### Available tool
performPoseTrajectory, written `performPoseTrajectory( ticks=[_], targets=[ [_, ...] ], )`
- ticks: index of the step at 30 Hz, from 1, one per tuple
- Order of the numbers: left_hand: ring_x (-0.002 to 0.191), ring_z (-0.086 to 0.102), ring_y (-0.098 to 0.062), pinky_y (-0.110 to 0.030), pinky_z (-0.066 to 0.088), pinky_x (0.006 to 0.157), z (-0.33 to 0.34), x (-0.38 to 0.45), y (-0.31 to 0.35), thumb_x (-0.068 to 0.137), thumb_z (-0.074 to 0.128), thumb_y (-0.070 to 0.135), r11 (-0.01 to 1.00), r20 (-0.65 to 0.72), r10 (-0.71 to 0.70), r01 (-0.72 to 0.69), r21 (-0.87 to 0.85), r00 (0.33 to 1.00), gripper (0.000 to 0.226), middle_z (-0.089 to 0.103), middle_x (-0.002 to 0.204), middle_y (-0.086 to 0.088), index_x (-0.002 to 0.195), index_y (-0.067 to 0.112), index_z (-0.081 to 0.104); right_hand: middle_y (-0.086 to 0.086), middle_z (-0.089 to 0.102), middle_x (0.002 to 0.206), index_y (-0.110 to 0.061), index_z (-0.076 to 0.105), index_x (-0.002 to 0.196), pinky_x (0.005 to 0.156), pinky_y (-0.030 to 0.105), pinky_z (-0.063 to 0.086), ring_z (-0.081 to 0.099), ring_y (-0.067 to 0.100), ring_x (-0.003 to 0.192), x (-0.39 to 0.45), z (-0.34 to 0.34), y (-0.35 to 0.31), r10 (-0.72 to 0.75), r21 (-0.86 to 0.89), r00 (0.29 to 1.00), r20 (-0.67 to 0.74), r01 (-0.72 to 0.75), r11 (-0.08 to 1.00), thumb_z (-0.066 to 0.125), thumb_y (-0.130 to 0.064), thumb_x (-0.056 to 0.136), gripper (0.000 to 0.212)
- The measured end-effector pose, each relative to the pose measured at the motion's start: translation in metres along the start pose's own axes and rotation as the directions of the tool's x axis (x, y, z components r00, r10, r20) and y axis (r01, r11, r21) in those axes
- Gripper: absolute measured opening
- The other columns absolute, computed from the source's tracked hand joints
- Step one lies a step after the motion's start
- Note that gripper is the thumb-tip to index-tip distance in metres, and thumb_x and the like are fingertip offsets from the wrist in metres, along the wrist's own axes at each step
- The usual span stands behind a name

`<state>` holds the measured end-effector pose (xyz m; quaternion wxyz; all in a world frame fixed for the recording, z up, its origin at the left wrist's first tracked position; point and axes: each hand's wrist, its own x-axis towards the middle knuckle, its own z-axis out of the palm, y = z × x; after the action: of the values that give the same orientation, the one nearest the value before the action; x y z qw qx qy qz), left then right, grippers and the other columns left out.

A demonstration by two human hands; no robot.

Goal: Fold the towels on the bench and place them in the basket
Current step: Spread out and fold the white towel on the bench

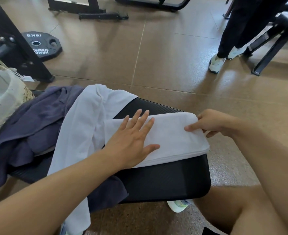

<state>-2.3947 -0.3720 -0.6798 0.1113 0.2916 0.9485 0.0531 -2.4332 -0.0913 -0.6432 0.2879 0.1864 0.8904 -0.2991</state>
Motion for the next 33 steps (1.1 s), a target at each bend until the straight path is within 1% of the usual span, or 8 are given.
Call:
performPoseTrajectory(
  ticks=[6, 11, 15, 18, 21, 25, 29, 33],
  targets=[
    [0.149, -0.033, -0.017, -0.049, -0.011, 0.124, 0.012, 0.016, 0.007, 0.089, 0.008, 0.078, 1.0, 0.028, -0.002, 0.001, 0.026, 1.0, 0.092, -0.028, 0.165, 0.003, 0.159, 0.024, -0.018, 0.0, 0.08, 0.099, -0.013, 0.072, 0.113, 0.074, 0.03, 0.056, 0.075, 0.016, 0.089, -0.005, -0.008, -0.003, -0.08, 0.362, 0.992, 0.097, 0.039, 0.932, 0.082, -0.02, 0.081, 0.034],
    [0.149, -0.034, -0.017, -0.052, -0.014, 0.123, 0.023, 0.023, 0.01, 0.087, 0.008, 0.084, 0.999, 0.047, -0.015, 0.014, 0.031, 0.999, 0.096, -0.029, 0.165, 0.003, 0.158, 0.026, -0.02, 0.004, 0.079, 0.105, -0.01, 0.072, 0.118, 0.079, 0.031, 0.056, 0.074, 0.017, 0.088, -0.013, -0.013, -0.006, -0.116, 0.458, 0.99, 0.082, 0.066, 0.887, 0.075, -0.024, 0.089, 0.033],
    [0.15, -0.031, -0.019, -0.054, -0.012, 0.122, 0.028, 0.025, 0.015, 0.086, 0.005, 0.085, 0.998, 0.018, -0.039, 0.038, 0.05, 0.999, 0.097, -0.027, 0.166, 0.001, 0.158, 0.025, -0.021, 0.009, 0.077, 0.112, -0.01, 0.068, 0.122, 0.101, 0.047, 0.054, 0.073, 0.028, 0.105, -0.023, -0.013, -0.011, -0.153, 0.53, 0.988, 0.007, 0.126, 0.839, 0.073, -0.024, 0.09, 0.034],
    [0.15, -0.031, -0.019, -0.054, -0.011, 0.122, 0.027, 0.024, 0.016, 0.086, 0.005, 0.085, 0.998, 0.01, -0.046, 0.046, 0.038, 0.999, 0.098, -0.026, 0.166, 0.001, 0.158, 0.024, -0.02, 0.016, 0.073, 0.119, -0.006, 0.063, 0.127, 0.106, 0.055, 0.049, 0.067, 0.037, 0.115, -0.034, -0.008, -0.024, -0.217, 0.585, 0.976, -0.021, 0.188, 0.789, 0.074, -0.023, 0.09, 0.042],
    [0.149, -0.033, -0.017, -0.051, -0.014, 0.123, 0.023, 0.022, 0.014, 0.088, 0.011, 0.084, 0.999, 0.047, -0.033, 0.034, -0.03, 0.998, 0.098, -0.027, 0.166, 0.002, 0.158, 0.023, -0.02, 0.02, 0.071, 0.12, -0.002, 0.059, 0.129, 0.099, 0.049, 0.056, 0.072, 0.031, 0.106, -0.047, 0.0, -0.043, -0.273, 0.621, 0.962, -0.013, 0.222, 0.752, 0.073, -0.018, 0.091, 0.043],
    [0.151, -0.028, -0.015, -0.043, -0.013, 0.125, -0.01, 0.015, -0.002, 0.097, 0.028, 0.07, 0.983, 0.109, -0.062, 0.08, -0.167, 0.992, 0.089, -0.02, 0.168, 0.004, 0.161, 0.022, -0.011, 0.011, 0.076, 0.099, -0.004, 0.061, 0.121, 0.071, 0.032, 0.062, 0.074, 0.019, 0.084, -0.059, 0.013, -0.072, -0.328, 0.617, 0.944, -0.034, 0.278, 0.736, 0.075, -0.016, 0.089, 0.037],
    [0.154, -0.021, -0.019, -0.043, -0.01, 0.125, -0.044, 0.001, -0.048, 0.104, 0.037, 0.05, 0.972, -0.081, -0.226, 0.219, -0.081, 0.971, 0.077, -0.011, 0.17, 0.0, 0.161, 0.018, -0.002, 0.014, 0.069, 0.108, -0.017, 0.06, 0.113, 0.078, 0.045, 0.063, 0.072, 0.025, 0.087, -0.061, 0.041, -0.099, -0.35, 0.453, 0.933, -0.081, 0.348, 0.821, 0.081, -0.02, 0.084, 0.036],
    [0.155, -0.019, -0.023, -0.045, -0.011, 0.125, -0.052, -0.017, -0.085, 0.104, 0.04, 0.041, 0.938, -0.159, -0.346, 0.343, -0.046, 0.925, 0.074, -0.008, 0.17, -0.004, 0.161, 0.015, 0.001, 0.001, 0.06, 0.094, -0.027, 0.053, 0.113, 0.049, 0.027, 0.048, 0.062, 0.016, 0.069, -0.062, 0.081, -0.123, -0.412, 0.242, 0.907, -0.084, 0.42, 0.875, 0.078, -0.024, 0.085, 0.037]
  ],
)
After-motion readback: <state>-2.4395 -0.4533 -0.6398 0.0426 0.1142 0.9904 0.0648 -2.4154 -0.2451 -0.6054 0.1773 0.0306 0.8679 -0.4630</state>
